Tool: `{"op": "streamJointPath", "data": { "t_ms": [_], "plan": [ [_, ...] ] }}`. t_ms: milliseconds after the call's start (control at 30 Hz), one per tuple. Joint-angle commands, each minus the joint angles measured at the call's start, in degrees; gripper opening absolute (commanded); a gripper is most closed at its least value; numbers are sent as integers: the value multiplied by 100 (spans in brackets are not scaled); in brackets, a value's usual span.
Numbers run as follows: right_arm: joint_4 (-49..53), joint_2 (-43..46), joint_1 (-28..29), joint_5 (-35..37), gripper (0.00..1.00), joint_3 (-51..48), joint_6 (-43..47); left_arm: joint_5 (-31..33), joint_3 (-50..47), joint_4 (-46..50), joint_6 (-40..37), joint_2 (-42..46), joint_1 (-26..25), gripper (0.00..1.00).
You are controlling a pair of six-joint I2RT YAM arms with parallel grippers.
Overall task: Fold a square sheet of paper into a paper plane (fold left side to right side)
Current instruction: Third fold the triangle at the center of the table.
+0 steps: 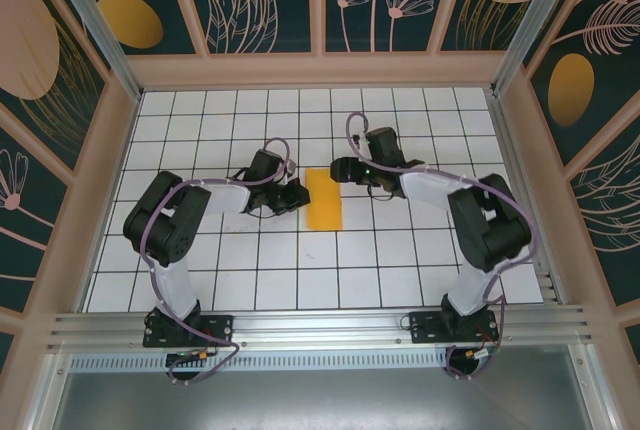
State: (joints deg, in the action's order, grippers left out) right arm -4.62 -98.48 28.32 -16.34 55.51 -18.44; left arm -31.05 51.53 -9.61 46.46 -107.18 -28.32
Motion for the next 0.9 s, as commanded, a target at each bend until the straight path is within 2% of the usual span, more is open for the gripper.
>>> {"op": "streamJointPath", "data": {
  "t_ms": [0, 200, 400, 600, 867],
  "plan": [
    [-281, 693, 433, 468, 72, -675, 617, 0, -30, -77, 98, 219, -49, 8],
    [-1072, 1476, 1747, 1388, 71, -1947, 805, 4, 9, -13, 83, 225, -86, 7],
    [-1232, 1151, 2867, 2533, 72, -2038, 1352, 20, -12, 47, 48, 246, -92, 7],
    [-1061, 456, 3316, 3205, 73, -1536, 1907, 11, -11, 64, 39, 252, -95, 7],
    [-1014, -64, 3429, 3531, 72, -1102, 2185, -6, 0, 95, 13, 270, -93, 7]
  ]
}}
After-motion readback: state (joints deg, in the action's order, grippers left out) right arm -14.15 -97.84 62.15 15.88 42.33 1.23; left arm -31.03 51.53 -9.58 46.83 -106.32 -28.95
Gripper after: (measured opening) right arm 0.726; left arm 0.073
